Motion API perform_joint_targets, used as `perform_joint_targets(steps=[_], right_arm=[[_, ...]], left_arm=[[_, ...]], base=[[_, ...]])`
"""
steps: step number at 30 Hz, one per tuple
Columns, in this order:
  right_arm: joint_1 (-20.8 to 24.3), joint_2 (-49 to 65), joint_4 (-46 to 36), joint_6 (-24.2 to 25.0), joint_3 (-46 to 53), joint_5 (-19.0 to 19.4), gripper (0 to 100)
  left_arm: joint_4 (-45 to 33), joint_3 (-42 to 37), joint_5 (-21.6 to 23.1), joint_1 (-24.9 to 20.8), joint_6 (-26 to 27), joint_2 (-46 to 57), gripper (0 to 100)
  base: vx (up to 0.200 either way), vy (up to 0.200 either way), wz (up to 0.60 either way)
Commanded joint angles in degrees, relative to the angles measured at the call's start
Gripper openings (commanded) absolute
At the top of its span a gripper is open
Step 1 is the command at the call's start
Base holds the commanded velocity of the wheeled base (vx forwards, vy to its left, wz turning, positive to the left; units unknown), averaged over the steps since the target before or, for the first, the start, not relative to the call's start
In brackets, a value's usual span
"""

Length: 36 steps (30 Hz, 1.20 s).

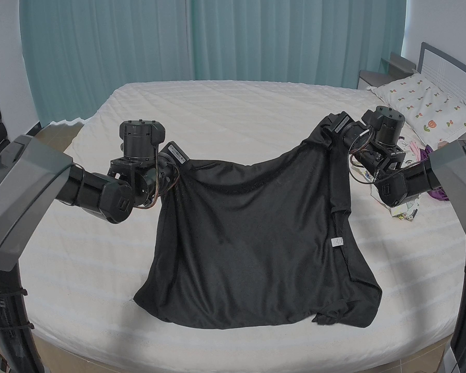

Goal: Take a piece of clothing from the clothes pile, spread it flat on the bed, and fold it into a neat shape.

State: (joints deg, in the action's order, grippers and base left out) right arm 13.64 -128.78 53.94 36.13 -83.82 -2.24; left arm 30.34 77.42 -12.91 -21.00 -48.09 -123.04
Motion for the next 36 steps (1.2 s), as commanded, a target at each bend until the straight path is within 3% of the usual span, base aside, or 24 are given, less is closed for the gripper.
perform_joint_targets(steps=[1, 9, 13, 25, 26, 28, 36], right_arm=[[-0.3, -3.8, -0.1, -0.1, 0.0, -0.1, 100], [-2.0, -8.1, -6.0, -3.5, -0.7, -1.9, 100], [-4.0, -8.7, -7.4, -3.4, -2.9, -4.0, 100], [-7.0, -8.4, -12.2, -1.2, -3.8, -3.7, 100], [-7.0, -8.1, -12.3, 1.7, -3.6, -3.8, 100], [-7.2, -7.1, -12.6, 2.5, -2.7, -3.6, 100], [-7.8, 1.3, -11.7, 2.3, 13.7, -0.3, 100]], left_arm=[[1.6, 1.2, -0.2, 0.7, -0.7, -4.9, 100], [1.6, 3.2, -1.9, 2.9, -0.9, -8.7, 100], [1.5, 4.9, -3.4, 4.8, -0.7, -9.3, 100], [0.9, 5.5, -3.3, 7.9, -0.5, -8.6, 100], [0.9, 3.9, -3.3, 7.9, -0.5, -7.8, 100], [1.0, 1.2, -3.0, 7.9, -0.7, -6.1, 100], [1.7, -13.8, 0.1, 7.3, -1.3, 3.7, 100]], base=[[0.0, 0.0, 0.0], [0.0, 0.0, 0.0], [0.0, 0.0, 0.0], [0.0, 0.0, 0.0], [0.0, 0.0, 0.0], [0.0, 0.0, 0.0], [0.0, 0.0, 0.0]])
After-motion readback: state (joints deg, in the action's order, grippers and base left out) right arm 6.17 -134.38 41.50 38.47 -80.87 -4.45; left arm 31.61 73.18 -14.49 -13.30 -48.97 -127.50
